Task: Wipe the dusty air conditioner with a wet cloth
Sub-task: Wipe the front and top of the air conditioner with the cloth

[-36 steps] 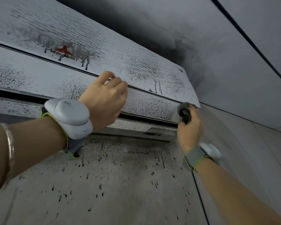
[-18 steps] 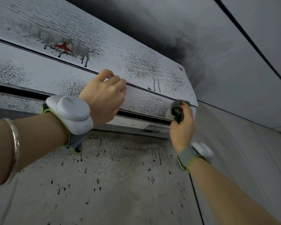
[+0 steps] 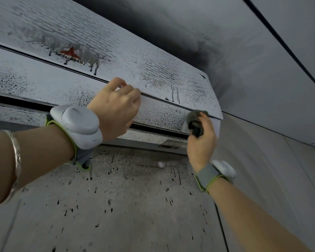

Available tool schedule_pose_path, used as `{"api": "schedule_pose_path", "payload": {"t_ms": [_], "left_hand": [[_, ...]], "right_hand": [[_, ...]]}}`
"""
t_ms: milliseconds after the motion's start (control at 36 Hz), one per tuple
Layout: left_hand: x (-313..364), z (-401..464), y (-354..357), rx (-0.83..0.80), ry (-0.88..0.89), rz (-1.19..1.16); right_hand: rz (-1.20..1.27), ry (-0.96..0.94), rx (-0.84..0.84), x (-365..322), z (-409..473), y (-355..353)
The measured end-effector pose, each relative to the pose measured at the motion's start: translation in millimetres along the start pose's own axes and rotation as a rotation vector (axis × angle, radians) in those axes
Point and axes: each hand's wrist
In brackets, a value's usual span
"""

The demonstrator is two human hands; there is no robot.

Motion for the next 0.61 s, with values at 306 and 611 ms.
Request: {"api": "schedule_pose_path", "payload": {"t_ms": [306, 611], "left_hand": [[2.5, 1.4, -2.1, -0.006, -0.006, 0.025], [3.4, -1.2, 2.5, 0.015, -0.034, 0.012]], "right_hand": [[-0.081, -0.131, -0.229, 9.3, -37.1, -8.5], [-0.027, -0.119, -0.174, -0.7, -30.7, -0.1]]}}
Point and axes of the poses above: each hand's wrist, its own z-axis towards the middle knuckle, its own y-axis out of the palm, x = y × z, and after that the axes turned 7 degrees about y, right-handed
